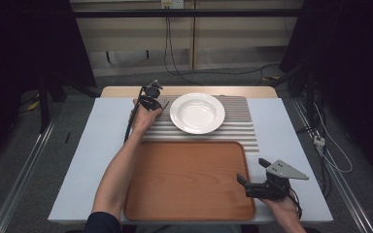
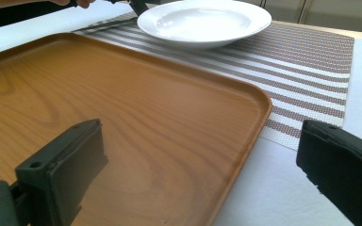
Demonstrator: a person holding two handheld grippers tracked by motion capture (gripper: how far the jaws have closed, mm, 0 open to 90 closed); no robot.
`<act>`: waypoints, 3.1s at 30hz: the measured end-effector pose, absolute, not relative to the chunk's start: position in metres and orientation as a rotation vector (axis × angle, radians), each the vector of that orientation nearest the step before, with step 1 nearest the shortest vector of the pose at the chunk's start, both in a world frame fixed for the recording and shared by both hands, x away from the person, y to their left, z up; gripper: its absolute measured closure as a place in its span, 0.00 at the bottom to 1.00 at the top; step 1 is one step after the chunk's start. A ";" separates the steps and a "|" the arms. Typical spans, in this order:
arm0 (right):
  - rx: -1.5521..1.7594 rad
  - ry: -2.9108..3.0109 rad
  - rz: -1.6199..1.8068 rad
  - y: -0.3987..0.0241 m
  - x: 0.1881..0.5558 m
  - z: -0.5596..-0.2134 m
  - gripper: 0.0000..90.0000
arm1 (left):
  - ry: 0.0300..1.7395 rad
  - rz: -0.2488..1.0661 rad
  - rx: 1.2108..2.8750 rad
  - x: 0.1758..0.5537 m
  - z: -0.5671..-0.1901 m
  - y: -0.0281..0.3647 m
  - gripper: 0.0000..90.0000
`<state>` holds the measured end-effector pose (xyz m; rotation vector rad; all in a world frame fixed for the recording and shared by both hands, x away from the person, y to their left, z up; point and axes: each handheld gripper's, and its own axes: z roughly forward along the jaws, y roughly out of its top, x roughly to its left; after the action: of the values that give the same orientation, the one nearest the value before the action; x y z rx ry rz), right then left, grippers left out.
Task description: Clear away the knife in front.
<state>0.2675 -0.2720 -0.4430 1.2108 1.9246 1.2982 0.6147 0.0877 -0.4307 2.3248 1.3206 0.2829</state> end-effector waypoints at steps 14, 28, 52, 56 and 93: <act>1.209 1.931 1.295 -0.272 0.268 -0.444 0.02 | 1.305 0.259 2.327 0.612 -0.428 0.092 0.89; 1.207 1.933 1.289 -0.271 0.268 -0.443 0.02 | 1.270 0.275 2.308 0.603 -0.412 0.098 0.89; 1.186 1.935 1.271 -0.267 0.265 -0.441 0.02 | 1.130 0.322 2.256 0.552 -0.375 0.113 0.89; 1.189 1.934 1.271 -0.268 0.266 -0.442 0.02 | 1.114 0.340 2.251 0.544 -0.371 0.116 0.89; 1.191 1.935 1.260 -0.267 0.266 -0.442 0.02 | 0.975 0.341 2.277 0.448 -0.365 0.118 0.89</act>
<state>0.2664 -0.2674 -0.4418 1.1911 1.9348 1.2600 0.4482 0.1178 -0.3645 2.2766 0.9747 0.3414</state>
